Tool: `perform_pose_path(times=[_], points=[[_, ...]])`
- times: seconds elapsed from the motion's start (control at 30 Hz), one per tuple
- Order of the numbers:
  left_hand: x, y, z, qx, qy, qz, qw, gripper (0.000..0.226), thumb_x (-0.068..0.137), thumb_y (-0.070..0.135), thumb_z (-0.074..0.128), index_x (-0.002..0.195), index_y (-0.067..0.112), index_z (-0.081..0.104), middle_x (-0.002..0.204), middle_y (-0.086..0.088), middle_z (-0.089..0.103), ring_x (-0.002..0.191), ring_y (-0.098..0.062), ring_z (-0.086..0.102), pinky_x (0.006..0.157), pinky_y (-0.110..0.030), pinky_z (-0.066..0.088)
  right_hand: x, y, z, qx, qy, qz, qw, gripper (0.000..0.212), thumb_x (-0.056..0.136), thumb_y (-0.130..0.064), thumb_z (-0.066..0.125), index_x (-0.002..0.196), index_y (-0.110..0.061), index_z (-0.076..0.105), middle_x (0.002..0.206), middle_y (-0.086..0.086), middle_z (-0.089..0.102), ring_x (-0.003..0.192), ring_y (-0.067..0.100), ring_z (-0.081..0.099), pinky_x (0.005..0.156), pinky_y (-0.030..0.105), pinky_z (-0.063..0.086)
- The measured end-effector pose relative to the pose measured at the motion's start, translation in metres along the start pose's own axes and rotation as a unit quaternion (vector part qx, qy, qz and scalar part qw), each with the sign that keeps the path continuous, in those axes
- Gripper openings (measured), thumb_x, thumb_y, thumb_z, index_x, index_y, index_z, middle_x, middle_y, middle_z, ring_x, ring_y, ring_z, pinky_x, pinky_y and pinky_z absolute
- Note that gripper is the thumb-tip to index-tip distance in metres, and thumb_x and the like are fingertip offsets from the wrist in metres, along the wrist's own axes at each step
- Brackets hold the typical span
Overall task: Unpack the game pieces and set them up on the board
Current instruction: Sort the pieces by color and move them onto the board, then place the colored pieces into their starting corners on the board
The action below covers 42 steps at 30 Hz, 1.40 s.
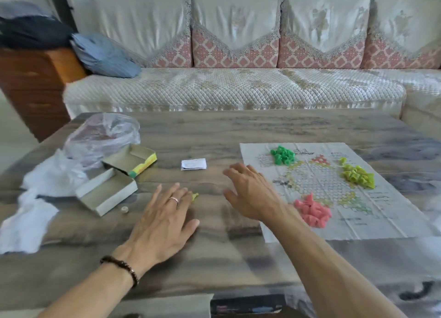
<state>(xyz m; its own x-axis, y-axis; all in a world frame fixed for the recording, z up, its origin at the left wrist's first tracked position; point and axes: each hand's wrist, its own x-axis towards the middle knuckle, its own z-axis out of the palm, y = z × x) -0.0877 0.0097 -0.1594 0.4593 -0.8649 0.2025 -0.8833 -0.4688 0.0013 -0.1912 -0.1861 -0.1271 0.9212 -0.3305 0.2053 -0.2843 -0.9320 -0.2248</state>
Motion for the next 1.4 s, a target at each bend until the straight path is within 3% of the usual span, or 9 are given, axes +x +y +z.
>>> perform_pose_path(times=[0.2, 0.3, 0.53, 0.73, 0.87, 0.97, 1.1, 1.2, 1.4], points=[[-0.031, -0.032, 0.004, -0.048, 0.033, -0.089, 0.994, 0.071, 0.089, 0.058, 0.023, 0.139, 0.012, 0.045, 0.144, -0.005, 0.044, 0.139, -0.021, 0.029, 0.115, -0.039, 0.018, 0.033, -0.064, 0.042, 0.038, -0.059, -0.065, 0.995, 0.04, 0.088, -0.02, 0.052, 0.128, -0.021, 0.054, 0.129, 0.006, 0.051, 0.118, 0.029, 0.048, 0.089, 0.037, 0.044], [-0.029, -0.033, 0.009, -0.064, 0.04, -0.082, 0.994, 0.061, 0.093, 0.054, 0.036, 0.139, 0.015, 0.044, 0.144, -0.002, 0.042, 0.138, -0.019, 0.029, 0.115, -0.037, 0.019, 0.043, -0.069, 0.048, 0.006, -0.068, -0.064, 0.996, 0.024, 0.084, -0.008, 0.049, 0.098, -0.013, 0.068, 0.105, 0.009, 0.059, 0.1, 0.034, 0.056, 0.068, 0.028, 0.036], [-0.008, -0.024, 0.018, -0.082, 0.019, -0.07, 0.994, 0.06, 0.095, 0.054, 0.036, 0.143, 0.017, 0.036, 0.15, -0.003, 0.036, 0.144, -0.02, 0.02, 0.117, -0.037, 0.015, 0.037, -0.045, 0.046, -0.008, -0.029, -0.024, 0.999, 0.016, 0.086, -0.026, 0.055, 0.097, -0.018, 0.065, 0.1, 0.002, 0.062, 0.094, 0.033, 0.06, 0.072, 0.036, 0.048], [0.037, 0.021, 0.022, -0.108, 0.016, -0.001, 0.994, 0.061, 0.096, 0.053, 0.032, 0.145, 0.016, 0.034, 0.151, -0.004, 0.035, 0.144, -0.021, 0.018, 0.116, -0.041, 0.015, 0.018, 0.013, 0.003, 0.114, 0.076, 0.058, 0.989, 0.019, 0.08, -0.021, 0.072, 0.097, -0.012, 0.067, 0.082, -0.002, 0.059, 0.079, 0.02, 0.056, 0.07, 0.03, 0.042], [0.075, 0.075, 0.025, -0.155, 0.017, 0.063, 0.986, 0.061, 0.097, 0.054, 0.028, 0.144, 0.017, 0.034, 0.151, -0.004, 0.037, 0.143, -0.02, 0.02, 0.116, -0.04, 0.013, -0.008, 0.087, -0.039, 0.154, 0.109, 0.192, 0.963, 0.015, 0.07, -0.013, 0.08, 0.076, -0.017, 0.067, 0.067, -0.009, 0.062, 0.059, 0.004, 0.057, 0.055, 0.019, 0.043], [0.101, 0.113, 0.033, -0.17, 0.016, 0.088, 0.981, 0.063, 0.096, 0.057, 0.024, 0.14, 0.015, 0.039, 0.146, -0.006, 0.042, 0.139, -0.021, 0.026, 0.113, -0.04, 0.016, -0.038, 0.145, -0.059, 0.163, 0.118, 0.292, 0.935, 0.018, 0.068, -0.009, 0.081, 0.066, -0.019, 0.066, 0.058, -0.005, 0.065, 0.052, 0.008, 0.063, 0.054, 0.021, 0.048], [0.128, 0.14, 0.043, -0.155, -0.004, 0.116, 0.981, 0.079, 0.089, 0.066, 0.009, 0.141, 0.015, 0.039, 0.144, -0.007, 0.044, 0.138, -0.022, 0.029, 0.11, -0.043, 0.022, -0.073, 0.202, -0.071, 0.05, 0.074, 0.347, 0.934, 0.008, 0.07, -0.005, 0.074, 0.072, -0.013, 0.072, 0.068, -0.002, 0.068, 0.072, 0.017, 0.064, 0.062, 0.023, 0.047], [0.134, 0.146, 0.05, -0.172, -0.009, 0.13, 0.976, 0.09, 0.083, 0.072, 0.001, 0.144, 0.016, 0.036, 0.146, -0.006, 0.042, 0.138, -0.02, 0.029, 0.112, -0.042, 0.018, -0.08, 0.222, -0.069, 0.002, 0.031, 0.35, 0.936, 0.021, 0.074, 0.001, 0.06, 0.072, -0.017, 0.072, 0.081, 0.005, 0.071, 0.079, 0.023, 0.064, 0.068, 0.03, 0.052], [0.131, 0.145, 0.058, -0.192, -0.02, 0.135, 0.972, 0.093, 0.082, 0.077, -0.001, 0.142, 0.019, 0.04, 0.147, -0.003, 0.041, 0.138, -0.016, 0.031, 0.114, -0.039, 0.021, -0.071, 0.232, -0.061, -0.033, 0.098, 0.344, 0.933, 0.032, 0.08, 0.006, 0.054, 0.104, -0.007, 0.069, 0.099, 0.013, 0.066, 0.087, 0.031, 0.058, 0.07, 0.031, 0.042]])
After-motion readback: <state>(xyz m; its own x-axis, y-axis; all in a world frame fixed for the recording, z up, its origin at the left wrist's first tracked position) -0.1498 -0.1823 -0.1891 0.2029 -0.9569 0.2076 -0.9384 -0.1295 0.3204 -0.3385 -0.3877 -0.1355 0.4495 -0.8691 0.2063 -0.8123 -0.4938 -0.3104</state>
